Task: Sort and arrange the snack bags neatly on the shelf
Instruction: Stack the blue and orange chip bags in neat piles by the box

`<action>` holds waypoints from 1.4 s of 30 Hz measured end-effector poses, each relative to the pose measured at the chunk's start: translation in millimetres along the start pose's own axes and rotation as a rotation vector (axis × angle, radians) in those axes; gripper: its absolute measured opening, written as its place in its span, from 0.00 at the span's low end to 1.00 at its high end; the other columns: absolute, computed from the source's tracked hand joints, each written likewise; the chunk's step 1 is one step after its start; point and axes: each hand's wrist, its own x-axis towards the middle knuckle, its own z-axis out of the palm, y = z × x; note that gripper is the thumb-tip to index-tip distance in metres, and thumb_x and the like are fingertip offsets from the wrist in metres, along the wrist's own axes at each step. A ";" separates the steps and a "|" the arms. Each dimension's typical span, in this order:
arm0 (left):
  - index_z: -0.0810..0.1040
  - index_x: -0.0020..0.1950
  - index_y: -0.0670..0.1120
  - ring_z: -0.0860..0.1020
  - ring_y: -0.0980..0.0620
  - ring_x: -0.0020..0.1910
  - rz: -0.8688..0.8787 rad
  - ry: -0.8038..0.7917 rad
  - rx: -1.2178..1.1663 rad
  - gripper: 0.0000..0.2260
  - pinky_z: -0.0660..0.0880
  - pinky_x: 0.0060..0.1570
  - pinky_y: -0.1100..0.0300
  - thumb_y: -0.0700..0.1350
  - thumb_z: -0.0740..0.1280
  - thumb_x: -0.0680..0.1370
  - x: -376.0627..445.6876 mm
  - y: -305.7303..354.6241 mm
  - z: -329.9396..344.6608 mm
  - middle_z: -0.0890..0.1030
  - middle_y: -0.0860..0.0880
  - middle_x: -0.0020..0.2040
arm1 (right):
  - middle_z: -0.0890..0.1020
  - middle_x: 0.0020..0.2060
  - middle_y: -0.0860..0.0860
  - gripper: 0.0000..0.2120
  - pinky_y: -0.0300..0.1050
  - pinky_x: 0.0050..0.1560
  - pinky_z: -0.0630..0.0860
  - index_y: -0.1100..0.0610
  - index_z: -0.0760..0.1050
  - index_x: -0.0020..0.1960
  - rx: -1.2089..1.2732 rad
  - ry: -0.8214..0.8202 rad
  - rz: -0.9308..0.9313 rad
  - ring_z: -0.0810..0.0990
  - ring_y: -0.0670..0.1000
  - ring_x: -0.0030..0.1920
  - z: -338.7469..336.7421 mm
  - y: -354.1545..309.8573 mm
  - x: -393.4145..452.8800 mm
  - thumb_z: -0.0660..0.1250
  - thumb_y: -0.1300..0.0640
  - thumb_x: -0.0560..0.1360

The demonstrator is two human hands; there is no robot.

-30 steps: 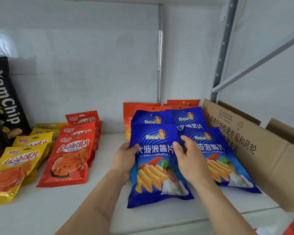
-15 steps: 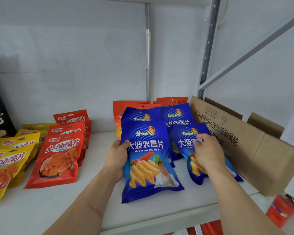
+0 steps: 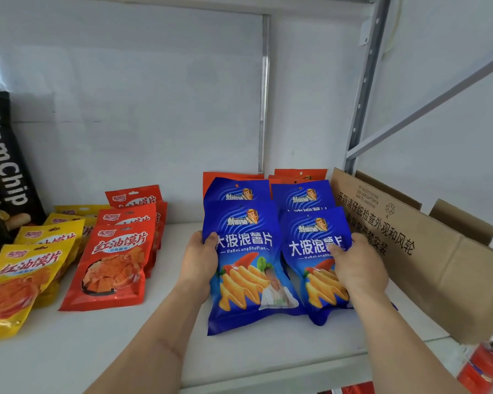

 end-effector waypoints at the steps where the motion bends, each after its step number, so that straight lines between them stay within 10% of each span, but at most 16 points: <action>1: 0.72 0.60 0.47 0.87 0.48 0.45 0.001 0.007 0.001 0.12 0.84 0.45 0.50 0.54 0.63 0.83 1.5 0.9 -2.1 0.85 0.47 0.51 | 0.80 0.57 0.55 0.24 0.48 0.45 0.75 0.57 0.68 0.67 0.060 -0.002 -0.010 0.80 0.57 0.55 -1.1 -0.1 3.0 0.67 0.45 0.77; 13: 0.71 0.59 0.47 0.83 0.54 0.45 0.208 0.224 0.119 0.11 0.80 0.37 0.57 0.53 0.62 0.83 4.6 17.2 -25.3 0.82 0.50 0.52 | 0.86 0.42 0.54 0.13 0.53 0.45 0.83 0.56 0.78 0.51 0.577 -0.424 0.042 0.87 0.54 0.40 -17.3 -26.3 4.5 0.74 0.50 0.74; 17: 0.72 0.56 0.46 0.86 0.48 0.43 0.132 0.104 -0.003 0.09 0.83 0.43 0.51 0.52 0.62 0.84 -2.8 14.8 -12.1 0.85 0.47 0.48 | 0.84 0.40 0.51 0.09 0.37 0.28 0.75 0.54 0.78 0.50 0.487 -0.502 -0.064 0.82 0.43 0.29 -1.6 -48.3 -12.3 0.73 0.51 0.75; 28: 0.76 0.64 0.47 0.86 0.43 0.51 0.053 -0.068 -0.190 0.28 0.80 0.57 0.40 0.68 0.62 0.77 -10.4 17.2 -9.4 0.87 0.45 0.53 | 0.83 0.50 0.50 0.17 0.55 0.52 0.81 0.54 0.74 0.55 0.272 -0.471 -0.085 0.82 0.54 0.49 43.6 -81.7 -33.6 0.72 0.46 0.73; 35: 0.75 0.63 0.42 0.85 0.39 0.50 -0.016 -0.142 -0.183 0.16 0.81 0.54 0.41 0.46 0.71 0.78 -10.3 19.9 -14.4 0.87 0.41 0.51 | 0.82 0.43 0.49 0.20 0.40 0.29 0.74 0.55 0.73 0.54 0.283 -0.537 -0.091 0.79 0.46 0.34 29.9 -76.6 -34.1 0.71 0.41 0.74; 42: 0.75 0.64 0.43 0.85 0.40 0.50 -0.057 -0.177 -0.209 0.13 0.84 0.43 0.49 0.45 0.68 0.80 -9.9 19.4 -16.4 0.86 0.41 0.53 | 0.80 0.58 0.51 0.25 0.47 0.50 0.71 0.56 0.74 0.64 0.237 -0.153 -0.091 0.77 0.55 0.60 18.5 -59.9 3.0 0.64 0.39 0.77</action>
